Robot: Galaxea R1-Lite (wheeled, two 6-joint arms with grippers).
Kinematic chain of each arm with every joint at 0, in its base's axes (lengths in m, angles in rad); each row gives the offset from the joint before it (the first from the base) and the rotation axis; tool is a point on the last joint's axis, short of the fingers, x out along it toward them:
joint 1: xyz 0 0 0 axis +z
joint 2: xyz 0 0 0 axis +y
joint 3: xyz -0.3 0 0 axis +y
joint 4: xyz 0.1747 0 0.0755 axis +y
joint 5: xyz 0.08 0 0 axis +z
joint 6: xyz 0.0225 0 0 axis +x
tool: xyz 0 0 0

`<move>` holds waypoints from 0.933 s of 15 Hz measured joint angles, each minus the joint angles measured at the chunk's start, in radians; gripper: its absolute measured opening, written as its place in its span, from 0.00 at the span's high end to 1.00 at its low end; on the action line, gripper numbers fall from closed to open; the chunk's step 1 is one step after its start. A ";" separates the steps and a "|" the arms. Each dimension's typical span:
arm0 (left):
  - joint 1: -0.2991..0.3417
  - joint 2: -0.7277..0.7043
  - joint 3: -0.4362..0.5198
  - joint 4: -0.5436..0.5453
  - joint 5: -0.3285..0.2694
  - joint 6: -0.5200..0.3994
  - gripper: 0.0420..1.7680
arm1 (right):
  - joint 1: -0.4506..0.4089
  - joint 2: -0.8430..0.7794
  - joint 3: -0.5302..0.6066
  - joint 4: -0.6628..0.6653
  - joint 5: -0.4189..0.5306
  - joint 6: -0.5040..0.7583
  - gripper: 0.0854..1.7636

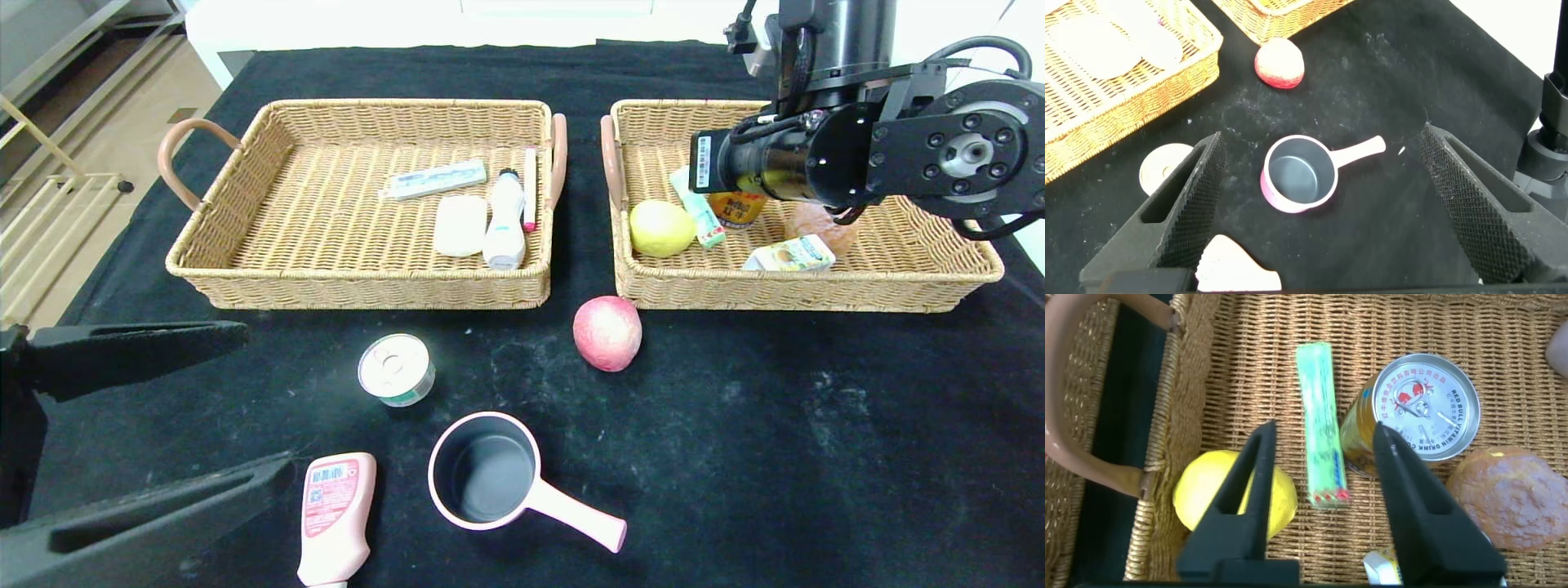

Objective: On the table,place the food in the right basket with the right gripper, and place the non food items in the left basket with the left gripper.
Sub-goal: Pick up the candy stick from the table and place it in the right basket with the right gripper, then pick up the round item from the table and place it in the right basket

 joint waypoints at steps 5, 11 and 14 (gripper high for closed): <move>0.001 0.001 0.001 0.000 0.000 -0.001 0.03 | 0.016 -0.019 0.008 0.011 0.004 0.006 0.27; 0.002 0.003 0.001 -0.001 0.000 0.000 0.03 | 0.146 -0.099 0.019 0.308 0.011 0.218 0.15; 0.002 0.001 0.002 -0.001 0.000 0.000 0.03 | 0.186 -0.115 0.009 0.358 0.015 0.299 0.11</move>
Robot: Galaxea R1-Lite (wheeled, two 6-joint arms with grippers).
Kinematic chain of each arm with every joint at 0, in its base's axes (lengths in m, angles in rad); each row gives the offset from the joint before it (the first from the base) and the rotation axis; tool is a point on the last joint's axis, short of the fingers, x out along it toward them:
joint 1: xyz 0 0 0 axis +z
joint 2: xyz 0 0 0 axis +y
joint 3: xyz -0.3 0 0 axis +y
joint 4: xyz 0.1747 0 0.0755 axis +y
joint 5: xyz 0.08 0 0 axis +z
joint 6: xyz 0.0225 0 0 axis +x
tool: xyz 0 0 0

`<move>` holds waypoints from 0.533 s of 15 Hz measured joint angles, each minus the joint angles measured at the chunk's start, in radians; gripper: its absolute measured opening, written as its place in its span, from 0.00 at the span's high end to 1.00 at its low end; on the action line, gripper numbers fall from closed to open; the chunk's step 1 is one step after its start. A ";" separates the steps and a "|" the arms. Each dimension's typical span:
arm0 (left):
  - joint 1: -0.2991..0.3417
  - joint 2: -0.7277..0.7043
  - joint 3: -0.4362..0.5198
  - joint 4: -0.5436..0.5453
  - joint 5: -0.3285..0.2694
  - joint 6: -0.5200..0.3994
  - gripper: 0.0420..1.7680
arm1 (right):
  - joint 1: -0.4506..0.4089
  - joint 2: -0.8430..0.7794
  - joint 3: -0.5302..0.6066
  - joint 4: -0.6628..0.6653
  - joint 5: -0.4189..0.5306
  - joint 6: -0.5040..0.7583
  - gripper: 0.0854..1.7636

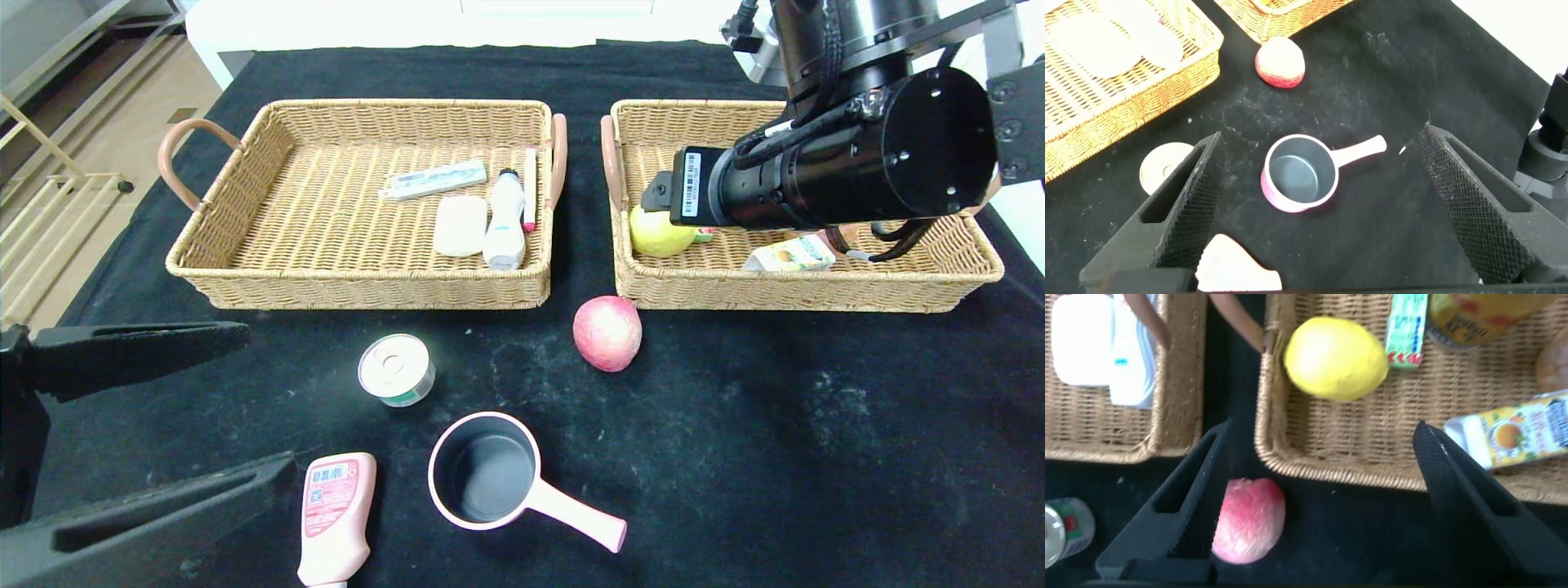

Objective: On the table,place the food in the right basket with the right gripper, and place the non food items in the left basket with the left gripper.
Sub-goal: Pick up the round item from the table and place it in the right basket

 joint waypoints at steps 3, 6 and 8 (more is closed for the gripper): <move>0.000 -0.001 0.000 0.000 0.000 0.001 0.03 | 0.033 0.003 -0.002 0.021 0.003 0.043 0.09; 0.000 -0.004 0.001 0.000 0.000 0.007 0.03 | 0.078 0.019 -0.003 0.027 0.003 0.084 0.07; 0.000 -0.005 0.001 0.000 0.000 0.007 0.03 | 0.113 0.040 -0.001 0.057 0.000 0.110 0.06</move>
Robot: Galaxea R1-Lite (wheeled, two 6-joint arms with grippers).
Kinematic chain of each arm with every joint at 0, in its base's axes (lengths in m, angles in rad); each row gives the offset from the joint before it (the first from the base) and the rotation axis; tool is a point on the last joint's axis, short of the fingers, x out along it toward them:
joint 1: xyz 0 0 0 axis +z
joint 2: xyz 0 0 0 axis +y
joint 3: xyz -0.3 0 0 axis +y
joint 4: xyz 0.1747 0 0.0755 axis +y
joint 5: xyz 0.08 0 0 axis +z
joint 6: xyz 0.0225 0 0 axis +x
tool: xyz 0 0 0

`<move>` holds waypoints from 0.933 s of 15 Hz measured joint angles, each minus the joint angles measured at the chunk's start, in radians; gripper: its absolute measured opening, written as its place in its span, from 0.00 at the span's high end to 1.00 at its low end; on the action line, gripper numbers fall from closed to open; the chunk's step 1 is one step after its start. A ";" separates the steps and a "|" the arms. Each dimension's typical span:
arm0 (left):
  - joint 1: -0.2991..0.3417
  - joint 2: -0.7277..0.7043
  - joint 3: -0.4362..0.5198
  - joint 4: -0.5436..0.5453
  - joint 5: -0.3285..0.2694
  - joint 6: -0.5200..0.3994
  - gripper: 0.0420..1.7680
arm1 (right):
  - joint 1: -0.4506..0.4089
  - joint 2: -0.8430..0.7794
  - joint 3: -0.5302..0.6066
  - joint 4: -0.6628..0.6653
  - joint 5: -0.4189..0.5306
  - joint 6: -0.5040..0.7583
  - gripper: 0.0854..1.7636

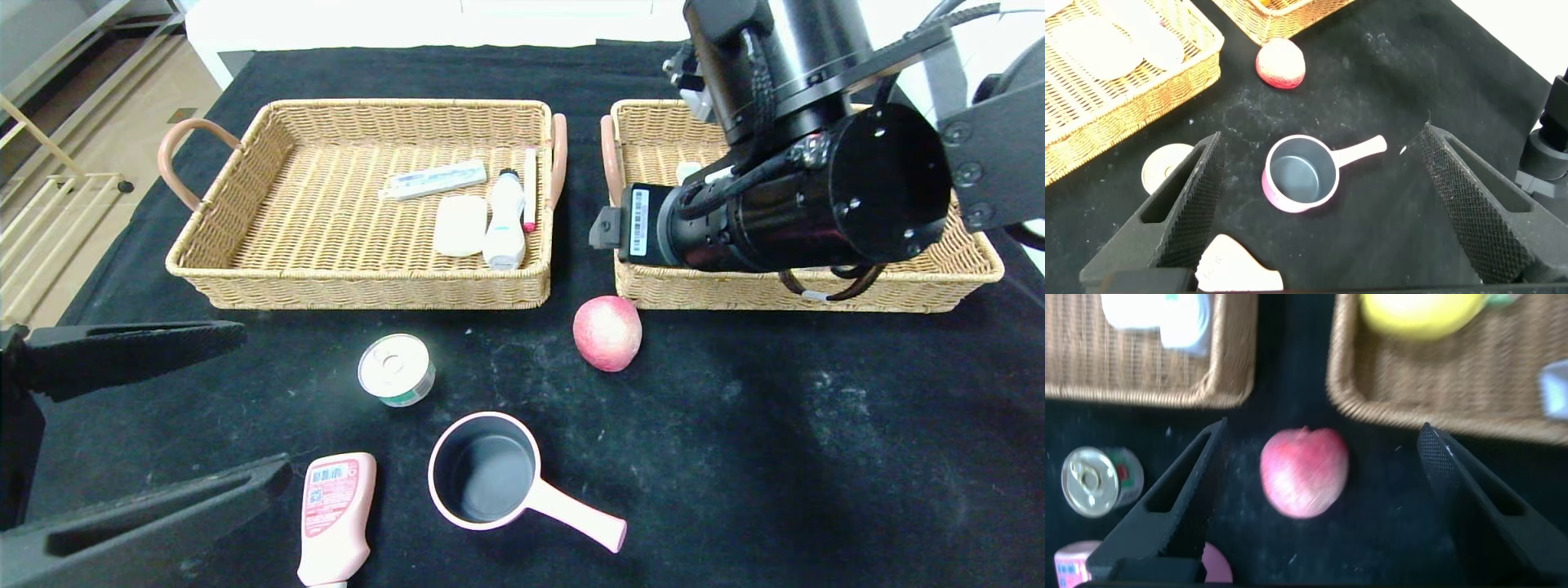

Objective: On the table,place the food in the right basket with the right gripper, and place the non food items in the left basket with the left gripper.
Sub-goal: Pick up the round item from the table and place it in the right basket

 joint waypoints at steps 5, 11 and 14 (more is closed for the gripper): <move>0.000 -0.003 0.000 -0.001 -0.001 0.000 0.03 | 0.036 0.057 0.002 0.042 -0.009 0.055 0.05; 0.000 -0.003 0.000 -0.001 0.000 0.000 0.03 | 0.039 0.123 -0.003 0.052 -0.049 0.091 0.04; 0.000 -0.002 0.000 0.000 0.000 0.001 0.03 | 0.039 0.142 -0.005 0.051 -0.059 0.089 0.04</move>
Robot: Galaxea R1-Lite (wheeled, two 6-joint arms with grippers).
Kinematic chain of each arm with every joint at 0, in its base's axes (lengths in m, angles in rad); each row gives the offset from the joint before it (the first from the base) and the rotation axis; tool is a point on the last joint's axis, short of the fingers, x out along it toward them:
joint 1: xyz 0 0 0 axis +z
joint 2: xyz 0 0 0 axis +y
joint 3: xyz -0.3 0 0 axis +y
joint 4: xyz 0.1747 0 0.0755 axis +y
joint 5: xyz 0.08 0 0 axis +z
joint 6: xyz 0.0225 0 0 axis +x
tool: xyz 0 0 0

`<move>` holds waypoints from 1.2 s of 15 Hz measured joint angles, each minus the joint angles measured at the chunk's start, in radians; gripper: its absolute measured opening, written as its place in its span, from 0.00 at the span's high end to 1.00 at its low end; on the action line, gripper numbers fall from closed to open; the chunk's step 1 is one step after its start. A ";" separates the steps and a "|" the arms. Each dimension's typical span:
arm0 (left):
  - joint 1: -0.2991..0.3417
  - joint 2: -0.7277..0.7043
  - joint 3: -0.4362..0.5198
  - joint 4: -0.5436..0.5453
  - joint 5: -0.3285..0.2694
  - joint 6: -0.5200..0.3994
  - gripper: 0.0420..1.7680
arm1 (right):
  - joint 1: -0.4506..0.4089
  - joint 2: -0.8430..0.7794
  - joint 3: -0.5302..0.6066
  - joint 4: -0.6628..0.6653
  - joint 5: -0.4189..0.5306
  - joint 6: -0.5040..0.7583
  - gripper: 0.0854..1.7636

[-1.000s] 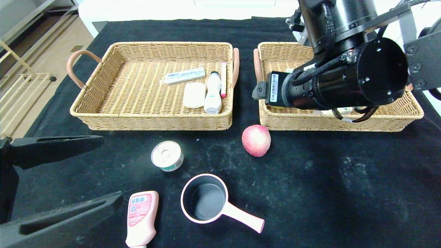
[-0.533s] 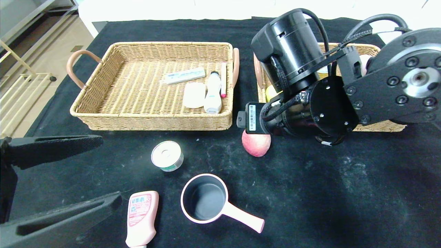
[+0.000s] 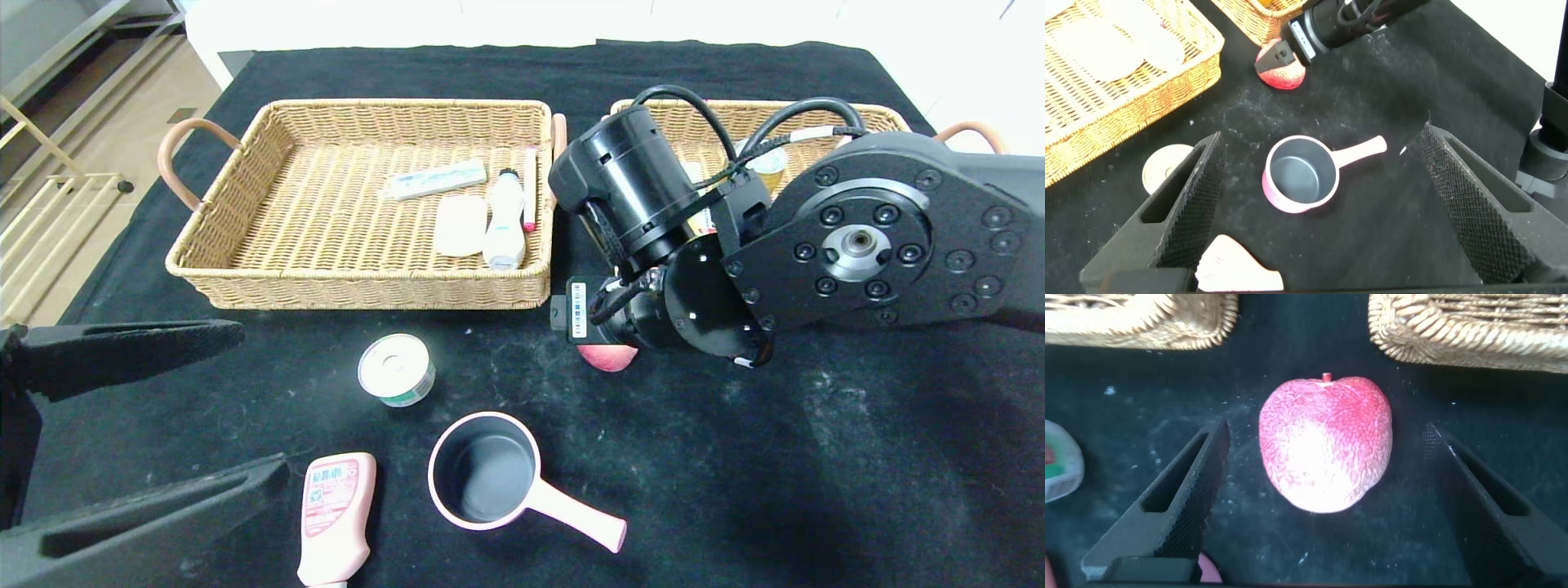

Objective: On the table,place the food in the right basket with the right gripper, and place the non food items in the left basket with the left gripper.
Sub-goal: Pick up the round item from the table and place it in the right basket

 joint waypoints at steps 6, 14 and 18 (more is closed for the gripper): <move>0.000 0.003 0.002 0.001 -0.001 0.000 0.03 | 0.000 0.043 0.000 -0.010 -0.040 0.002 0.04; -0.001 0.005 0.002 0.002 -0.001 0.000 0.03 | -0.001 0.071 -0.002 -0.028 -0.056 0.003 0.04; 0.000 0.005 0.002 0.002 0.000 0.000 0.03 | -0.002 0.074 -0.002 -0.034 -0.056 0.001 0.19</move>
